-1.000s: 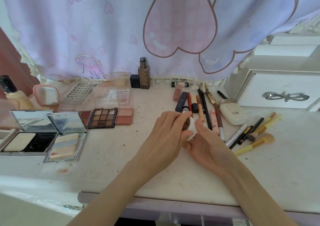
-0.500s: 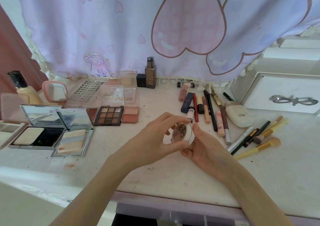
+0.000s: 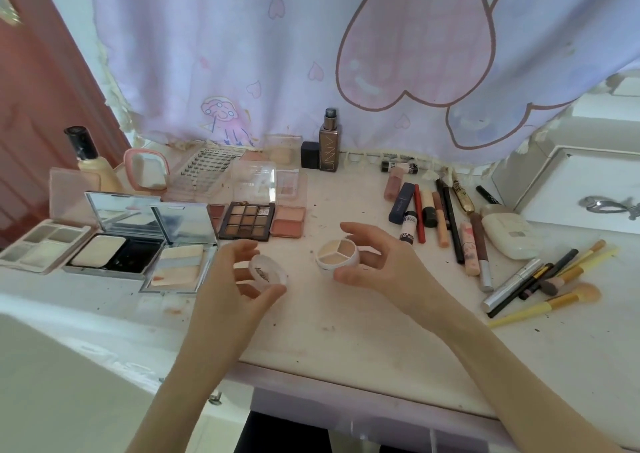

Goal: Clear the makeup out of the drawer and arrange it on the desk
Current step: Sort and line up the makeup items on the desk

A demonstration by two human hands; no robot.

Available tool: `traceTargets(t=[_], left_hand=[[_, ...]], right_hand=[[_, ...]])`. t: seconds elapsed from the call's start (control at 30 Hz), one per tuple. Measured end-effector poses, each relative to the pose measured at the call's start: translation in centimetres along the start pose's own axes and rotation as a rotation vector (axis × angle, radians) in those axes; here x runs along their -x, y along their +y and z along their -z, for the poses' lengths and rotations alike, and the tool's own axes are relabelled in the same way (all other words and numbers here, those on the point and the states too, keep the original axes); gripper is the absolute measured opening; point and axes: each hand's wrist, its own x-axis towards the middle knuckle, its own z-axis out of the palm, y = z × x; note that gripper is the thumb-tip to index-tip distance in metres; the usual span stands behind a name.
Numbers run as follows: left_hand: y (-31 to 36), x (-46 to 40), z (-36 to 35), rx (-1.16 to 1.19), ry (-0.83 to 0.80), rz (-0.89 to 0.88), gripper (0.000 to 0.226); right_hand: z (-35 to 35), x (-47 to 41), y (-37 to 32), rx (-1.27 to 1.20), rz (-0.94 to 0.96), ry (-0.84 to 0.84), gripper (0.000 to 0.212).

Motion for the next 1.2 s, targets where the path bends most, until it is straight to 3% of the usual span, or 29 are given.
traceTargets(t=[0.17, 0.23, 0.3, 0.4, 0.63, 0.8, 0.93, 1.07, 1.2], left_hand=[[-1.9, 0.8, 1.1, -0.468, 0.184, -0.083, 0.055], [-2.2, 0.9, 1.3, -0.527, 0.212, -0.104, 0.054], [-2.5, 1.0, 1.6, -0.569, 0.23, -0.143, 0.052], [-3.1, 0.8, 1.8, -0.617, 0.23, -0.182, 0.051], [-3.9, -0.1, 2.1, -0.633, 0.192, -0.221, 0.051], [-3.5, -0.4, 2.0, -0.628, 0.208, -0.293, 0.063], [-1.8, 0.1, 0.1, -0.562, 0.135, -0.441, 0.048], [0.4, -0.7, -3.6, -0.521, -0.049, -0.593, 0.037], [3.5, -3.6, -7.6, -0.584, -0.31, -0.518, 0.046]], right_hand=[[-4.1, -3.6, -0.9, 0.364, 0.151, -0.063, 0.074], [-5.0, -4.9, -0.5, 0.501, 0.184, -0.088, 0.069], [-5.7, -5.8, -0.1, 0.584, 0.212, -0.089, 0.05], [-6.4, -6.3, 0.7, 0.632, 0.267, -0.091, 0.032], [-6.9, -6.0, 0.3, 0.583, 0.277, -0.042, 0.066], [-6.2, -5.2, 0.2, 0.573, 0.329, 0.035, 0.058], [-3.3, -3.9, 0.2, 0.568, 0.304, 0.112, 0.045], [0.7, -2.3, 0.6, 0.626, 0.268, 0.222, 0.032], [5.0, -0.9, 1.0, 0.721, 0.228, 0.363, 0.024]])
